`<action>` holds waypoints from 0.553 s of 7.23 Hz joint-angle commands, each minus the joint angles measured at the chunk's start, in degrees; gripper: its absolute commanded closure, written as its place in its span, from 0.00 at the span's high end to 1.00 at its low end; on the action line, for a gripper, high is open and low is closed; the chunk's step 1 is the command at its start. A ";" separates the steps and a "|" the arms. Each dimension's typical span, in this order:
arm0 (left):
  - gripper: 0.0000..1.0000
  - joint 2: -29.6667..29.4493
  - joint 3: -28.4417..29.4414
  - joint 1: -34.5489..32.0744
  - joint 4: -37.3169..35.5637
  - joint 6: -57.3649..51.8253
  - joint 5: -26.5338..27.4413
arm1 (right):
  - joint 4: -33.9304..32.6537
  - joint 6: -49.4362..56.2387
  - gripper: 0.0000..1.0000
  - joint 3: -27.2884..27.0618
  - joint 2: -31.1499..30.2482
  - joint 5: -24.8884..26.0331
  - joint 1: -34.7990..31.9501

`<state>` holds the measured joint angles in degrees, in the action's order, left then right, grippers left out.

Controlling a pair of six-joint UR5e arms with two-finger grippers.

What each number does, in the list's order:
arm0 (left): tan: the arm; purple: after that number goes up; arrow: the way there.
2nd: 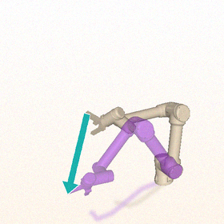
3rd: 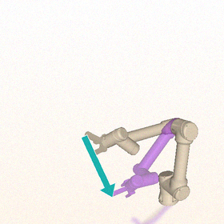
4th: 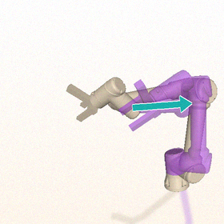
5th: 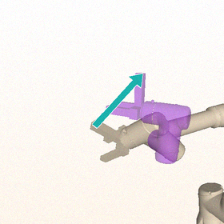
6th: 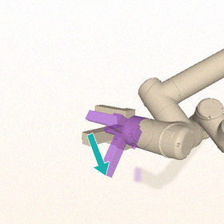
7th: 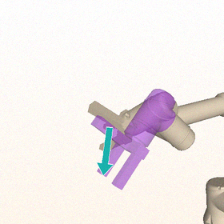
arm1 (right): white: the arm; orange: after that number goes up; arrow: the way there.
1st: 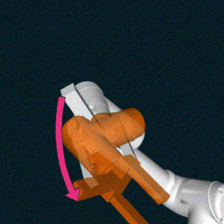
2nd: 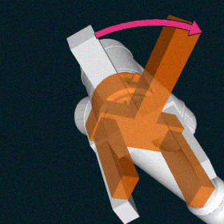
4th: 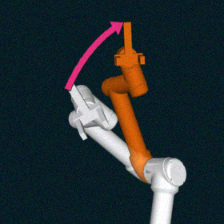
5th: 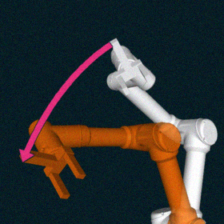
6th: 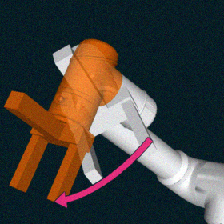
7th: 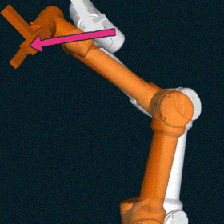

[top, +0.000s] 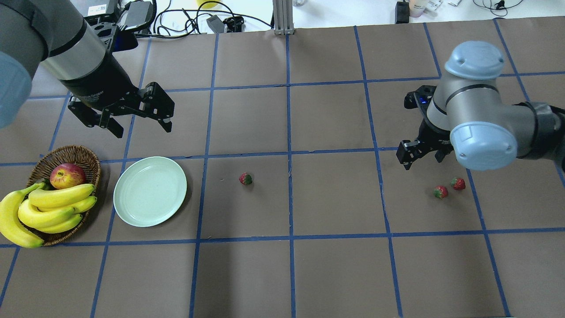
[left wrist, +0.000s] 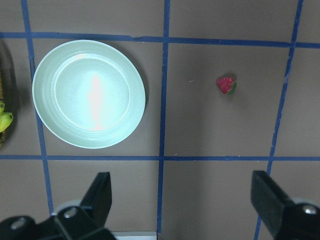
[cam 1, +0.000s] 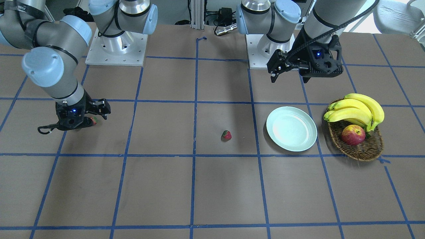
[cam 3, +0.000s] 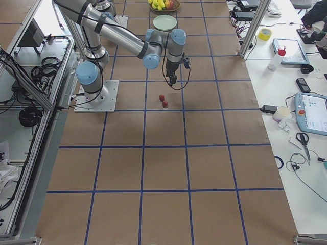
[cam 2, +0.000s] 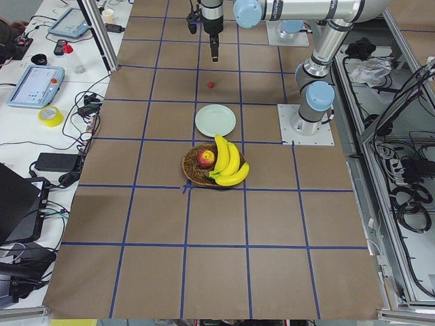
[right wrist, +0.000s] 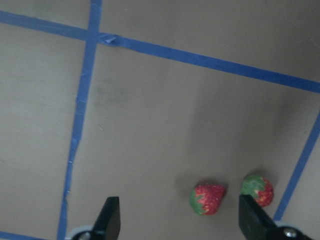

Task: Collect all strawberries into plate
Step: 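Move the right gripper back over the two remaining strawberries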

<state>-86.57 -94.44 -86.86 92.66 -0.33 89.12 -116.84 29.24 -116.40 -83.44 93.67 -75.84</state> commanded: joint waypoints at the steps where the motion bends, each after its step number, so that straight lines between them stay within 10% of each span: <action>1: 1.00 -0.35 0.66 -0.15 -0.72 0.76 0.62 | -0.49 18.06 0.85 -2.06 0.03 -1.20 10.75; 4: 1.00 -0.35 0.57 -0.32 -1.34 0.60 1.23 | -13.04 36.95 0.86 -6.63 1.52 -7.30 12.99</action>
<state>-86.85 -93.94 -87.10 91.67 0.14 90.23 -125.75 57.26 -120.95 -82.44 90.81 -63.89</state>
